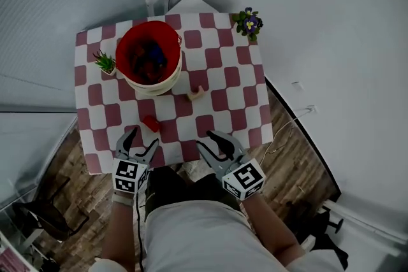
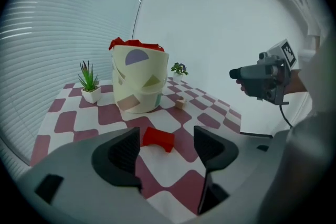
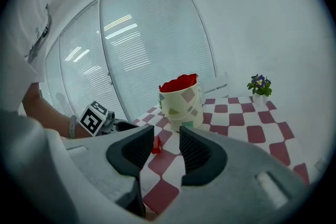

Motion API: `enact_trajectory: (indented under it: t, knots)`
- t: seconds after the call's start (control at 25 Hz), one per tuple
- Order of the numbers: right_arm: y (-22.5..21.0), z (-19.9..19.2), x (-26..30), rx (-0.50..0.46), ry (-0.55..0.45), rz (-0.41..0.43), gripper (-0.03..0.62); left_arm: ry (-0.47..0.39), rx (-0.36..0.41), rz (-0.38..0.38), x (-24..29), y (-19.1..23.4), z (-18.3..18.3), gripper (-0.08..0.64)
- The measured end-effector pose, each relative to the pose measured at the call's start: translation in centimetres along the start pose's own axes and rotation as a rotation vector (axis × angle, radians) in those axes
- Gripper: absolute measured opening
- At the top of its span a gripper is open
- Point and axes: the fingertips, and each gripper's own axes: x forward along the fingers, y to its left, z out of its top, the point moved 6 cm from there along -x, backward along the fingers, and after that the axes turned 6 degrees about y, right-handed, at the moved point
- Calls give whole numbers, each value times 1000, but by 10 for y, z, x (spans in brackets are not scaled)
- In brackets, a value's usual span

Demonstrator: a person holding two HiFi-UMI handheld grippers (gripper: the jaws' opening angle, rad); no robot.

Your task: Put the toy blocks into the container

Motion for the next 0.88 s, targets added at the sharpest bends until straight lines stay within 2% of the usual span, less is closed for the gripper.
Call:
enact_trajectory:
  t: [0.12,0.4,0.88]
  knots:
    - [-8,-2,0,24,14,-38,135,52,34,6,15,7,-2,308]
    - [-17,-8,-2,49,26,-98,136,111,78,3,45,17,-7,319]
    - [-19,-21,-16,97,48,-154,135,157,113,11,69,20,-23,321]
